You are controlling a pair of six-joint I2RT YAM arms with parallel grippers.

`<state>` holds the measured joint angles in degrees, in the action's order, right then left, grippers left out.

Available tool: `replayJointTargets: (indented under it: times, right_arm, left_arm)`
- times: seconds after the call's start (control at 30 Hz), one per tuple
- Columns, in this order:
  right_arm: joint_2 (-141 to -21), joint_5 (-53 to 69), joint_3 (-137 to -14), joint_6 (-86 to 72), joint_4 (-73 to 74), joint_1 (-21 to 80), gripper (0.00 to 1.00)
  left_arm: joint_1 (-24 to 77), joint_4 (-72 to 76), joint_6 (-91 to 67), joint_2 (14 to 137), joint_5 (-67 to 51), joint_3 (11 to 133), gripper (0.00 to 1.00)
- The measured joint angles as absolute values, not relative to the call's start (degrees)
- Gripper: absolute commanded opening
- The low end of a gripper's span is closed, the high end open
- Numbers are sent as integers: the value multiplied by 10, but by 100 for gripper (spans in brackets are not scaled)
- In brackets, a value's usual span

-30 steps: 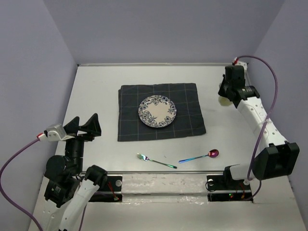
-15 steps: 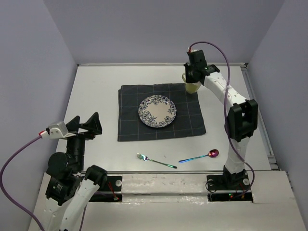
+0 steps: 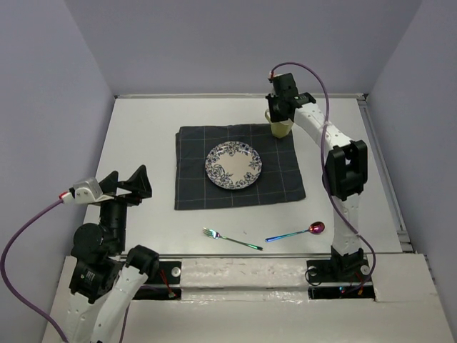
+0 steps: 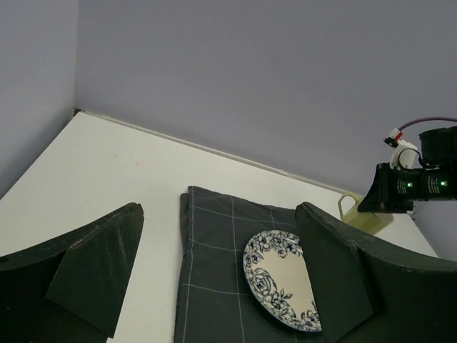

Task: Set the dinner table for one person

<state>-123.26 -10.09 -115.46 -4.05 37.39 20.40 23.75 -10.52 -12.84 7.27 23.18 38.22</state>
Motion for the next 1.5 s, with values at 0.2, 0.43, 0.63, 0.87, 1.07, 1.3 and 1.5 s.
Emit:
replayJointTargets:
  times: [0.2,0.43,0.63,0.87,1.07,1.3,1.5]
  right_arm:
    - [-1269,-103,-1185,-31,375,204,0]
    - [-1287,-103,-1190,-29,373,204,0]
    - [-1287,-108,-1190,-35,374,204,40]
    - [-1284,-126,-1192,-40,366,204,60]
    - [-1231,-113,-1170,-50,362,209,61]
    - [-994,-78,-944,-75,295,273,56]
    - [-807,-25,-689,-105,189,449,53]
  left_arm:
    - [235,-105,-128,73,229,382,99]
    - [234,-105,-128,73,227,382,99]
    - [234,-105,-128,73,226,382,99]
    - [234,-105,-128,73,225,382,99]
    - [234,-105,-128,73,225,382,99]
    - [230,-105,-129,73,225,382,99]
    - [227,-105,-129,73,224,382,99]
